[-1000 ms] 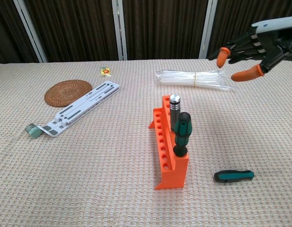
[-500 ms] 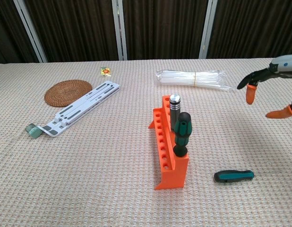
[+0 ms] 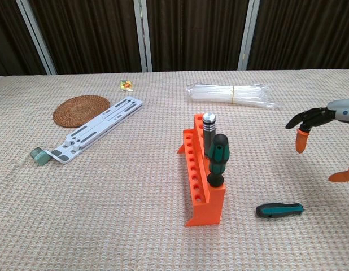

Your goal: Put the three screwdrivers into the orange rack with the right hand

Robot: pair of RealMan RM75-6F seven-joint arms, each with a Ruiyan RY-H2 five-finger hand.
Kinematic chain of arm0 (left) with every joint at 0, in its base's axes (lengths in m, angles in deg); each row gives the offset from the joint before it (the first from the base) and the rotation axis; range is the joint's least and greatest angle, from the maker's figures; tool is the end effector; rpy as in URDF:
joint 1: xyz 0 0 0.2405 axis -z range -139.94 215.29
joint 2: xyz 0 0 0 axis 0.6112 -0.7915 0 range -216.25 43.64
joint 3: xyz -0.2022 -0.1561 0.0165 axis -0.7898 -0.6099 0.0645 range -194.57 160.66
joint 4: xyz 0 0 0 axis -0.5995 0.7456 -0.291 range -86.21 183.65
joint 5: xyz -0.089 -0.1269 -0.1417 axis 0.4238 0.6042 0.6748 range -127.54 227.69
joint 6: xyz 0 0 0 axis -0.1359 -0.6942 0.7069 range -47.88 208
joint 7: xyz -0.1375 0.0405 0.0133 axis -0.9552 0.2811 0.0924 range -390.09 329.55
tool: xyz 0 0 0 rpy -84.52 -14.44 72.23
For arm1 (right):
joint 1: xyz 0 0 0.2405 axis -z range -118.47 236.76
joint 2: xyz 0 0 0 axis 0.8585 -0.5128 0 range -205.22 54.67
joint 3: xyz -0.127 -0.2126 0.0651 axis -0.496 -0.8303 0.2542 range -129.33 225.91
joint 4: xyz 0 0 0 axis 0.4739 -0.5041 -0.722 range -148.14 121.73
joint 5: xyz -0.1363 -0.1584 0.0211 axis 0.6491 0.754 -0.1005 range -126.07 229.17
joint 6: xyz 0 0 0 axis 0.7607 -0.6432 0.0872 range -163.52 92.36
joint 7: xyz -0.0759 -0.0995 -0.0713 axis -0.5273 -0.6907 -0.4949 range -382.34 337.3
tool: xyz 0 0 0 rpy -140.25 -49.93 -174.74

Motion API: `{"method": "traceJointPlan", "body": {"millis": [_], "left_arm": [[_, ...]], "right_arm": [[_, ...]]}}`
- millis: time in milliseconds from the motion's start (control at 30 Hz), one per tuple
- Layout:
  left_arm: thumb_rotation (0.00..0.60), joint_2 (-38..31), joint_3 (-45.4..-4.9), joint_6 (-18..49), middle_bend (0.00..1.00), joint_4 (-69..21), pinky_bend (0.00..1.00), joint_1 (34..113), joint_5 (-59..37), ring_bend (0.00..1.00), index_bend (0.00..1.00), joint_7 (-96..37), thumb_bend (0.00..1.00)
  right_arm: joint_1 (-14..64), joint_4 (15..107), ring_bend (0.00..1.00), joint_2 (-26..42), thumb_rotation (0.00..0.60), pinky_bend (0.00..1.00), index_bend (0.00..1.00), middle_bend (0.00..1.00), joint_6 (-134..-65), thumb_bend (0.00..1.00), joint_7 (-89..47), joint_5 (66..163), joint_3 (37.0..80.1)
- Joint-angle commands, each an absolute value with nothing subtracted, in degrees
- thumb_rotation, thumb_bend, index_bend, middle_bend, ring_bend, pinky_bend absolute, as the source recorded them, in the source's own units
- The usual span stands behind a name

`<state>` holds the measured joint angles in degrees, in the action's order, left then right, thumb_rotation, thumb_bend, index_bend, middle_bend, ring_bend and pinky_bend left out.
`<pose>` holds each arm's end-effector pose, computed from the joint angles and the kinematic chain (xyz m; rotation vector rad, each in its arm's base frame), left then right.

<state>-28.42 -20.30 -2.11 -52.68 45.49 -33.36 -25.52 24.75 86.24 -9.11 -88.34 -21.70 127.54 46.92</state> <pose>-0.2848 0.1953 0.1749 -1.4248 -0.8951 -0.8783 -0.2184 -0.2757 0.0606 1.9389 -1.2033 0.8129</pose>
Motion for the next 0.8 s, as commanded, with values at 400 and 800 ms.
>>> {"method": "traceJointPlan", "body": {"millis": [400, 800], "left_arm": [[0.600, -28.5, -20.1, -2.0, 0.00, -52.1, 0.00, 45.2, -32.9, 0.00, 0.04, -25.9, 0.15], [0.600, -28.2, -20.0, -1.5, 0.00, -51.6, 0.00, 45.3, -32.8, 0.00, 0.04, -26.3, 0.15]], "right_arm": [[30.0, 81.0, 0.00, 2.4, 0.600, 0.00, 0.41, 0.08, -96.4, 0.12, -36.4, 130.5, 45.5], [31.8, 79.8, 0.00, 7.2, 0.600, 0.00, 0.46, 0.08, -97.5, 0.12, -45.9, 129.0, 45.1]]}}
